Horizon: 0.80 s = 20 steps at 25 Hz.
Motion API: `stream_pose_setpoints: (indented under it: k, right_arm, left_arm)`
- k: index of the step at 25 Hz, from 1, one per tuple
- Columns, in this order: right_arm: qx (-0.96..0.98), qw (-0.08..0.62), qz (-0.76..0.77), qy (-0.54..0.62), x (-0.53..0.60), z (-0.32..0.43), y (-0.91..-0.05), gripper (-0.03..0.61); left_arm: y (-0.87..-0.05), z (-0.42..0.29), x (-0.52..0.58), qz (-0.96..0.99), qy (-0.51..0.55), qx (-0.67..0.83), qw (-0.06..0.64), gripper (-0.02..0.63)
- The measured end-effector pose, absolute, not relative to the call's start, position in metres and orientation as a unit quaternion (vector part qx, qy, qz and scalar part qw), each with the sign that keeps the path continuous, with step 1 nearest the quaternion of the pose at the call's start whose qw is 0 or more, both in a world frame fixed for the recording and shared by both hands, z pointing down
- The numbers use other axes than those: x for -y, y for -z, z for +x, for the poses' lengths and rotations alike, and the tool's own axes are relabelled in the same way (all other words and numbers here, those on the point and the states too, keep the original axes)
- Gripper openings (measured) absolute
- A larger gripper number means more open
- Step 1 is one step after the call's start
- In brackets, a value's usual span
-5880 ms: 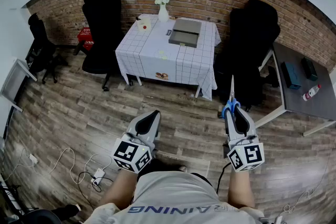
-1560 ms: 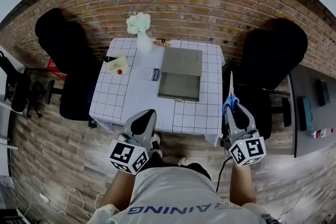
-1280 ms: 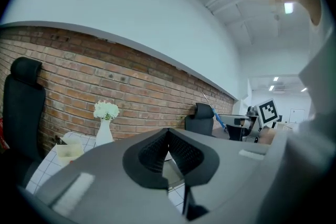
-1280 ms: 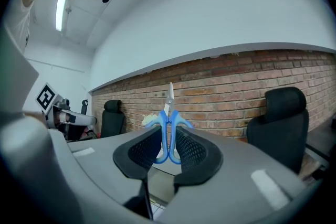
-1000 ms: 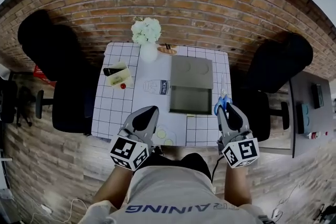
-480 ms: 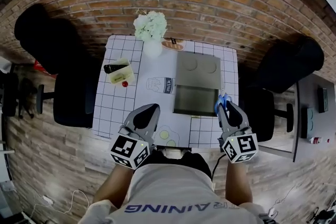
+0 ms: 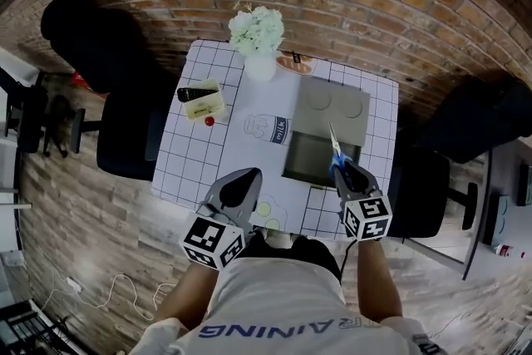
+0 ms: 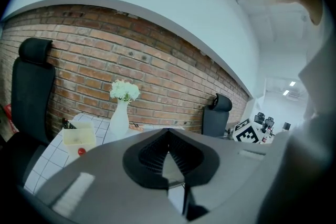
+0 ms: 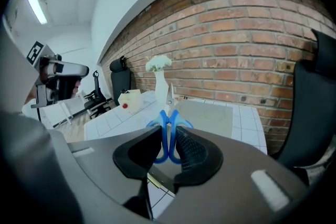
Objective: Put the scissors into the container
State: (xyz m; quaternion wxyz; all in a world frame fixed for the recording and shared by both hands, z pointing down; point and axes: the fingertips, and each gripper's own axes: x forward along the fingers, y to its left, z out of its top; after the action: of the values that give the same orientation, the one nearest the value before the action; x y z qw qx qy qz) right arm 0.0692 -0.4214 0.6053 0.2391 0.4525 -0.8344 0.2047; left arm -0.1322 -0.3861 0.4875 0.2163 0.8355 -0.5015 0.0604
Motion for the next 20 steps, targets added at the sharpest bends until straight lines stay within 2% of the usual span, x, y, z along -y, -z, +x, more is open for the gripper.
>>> stream_pose_setpoints:
  k: [14,20]
  right_arm:
    - [0.802,0.434,0.352,-0.212,0.413,0.063,-0.723,0.106]
    - [0.774,0.477,0.36,-0.211,0.42,0.065,-0.738,0.106]
  left_arm:
    - [-0.488,-0.158,0.381,0.797,-0.048,0.561,0.218,-0.002]
    - [-0.491,-0.168,0.375,0.788,-0.049,0.572,0.222,-0.002]
